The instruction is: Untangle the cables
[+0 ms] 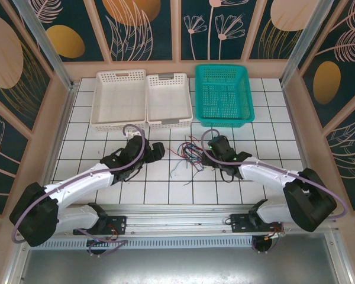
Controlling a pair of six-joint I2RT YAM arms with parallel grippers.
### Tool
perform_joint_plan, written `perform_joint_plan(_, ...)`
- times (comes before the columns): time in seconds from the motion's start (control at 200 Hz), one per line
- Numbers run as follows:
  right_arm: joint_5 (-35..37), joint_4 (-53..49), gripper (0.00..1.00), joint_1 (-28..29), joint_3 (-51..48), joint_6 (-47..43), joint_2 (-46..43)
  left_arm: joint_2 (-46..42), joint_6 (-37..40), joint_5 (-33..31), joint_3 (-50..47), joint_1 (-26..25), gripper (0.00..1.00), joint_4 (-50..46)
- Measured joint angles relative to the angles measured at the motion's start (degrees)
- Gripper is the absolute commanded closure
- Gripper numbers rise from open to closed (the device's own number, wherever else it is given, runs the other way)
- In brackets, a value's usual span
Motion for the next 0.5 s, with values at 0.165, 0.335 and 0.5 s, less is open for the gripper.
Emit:
perform_joint_plan(0.165, 0.79, 0.46, 0.48, -0.76, 0.0, 0.26, 2.43, 0.11, -0.61, -0.39, 0.09, -0.57, 0.05, 0.37)
perform_joint_plan(0.335, 0.94, 1.73, 0.5, -2.1, 0.87, 0.22, 4.81, 0.44, -1.01, -0.37, 0.28, -0.92, 0.05, 0.9)
perform_joint_plan(0.5, 0.94, 3.13, 0.56, -2.71, 2.45, 0.04, 9.01, 1.31, -1.03, -0.37, 0.9, -1.44, 0.05, 1.31)
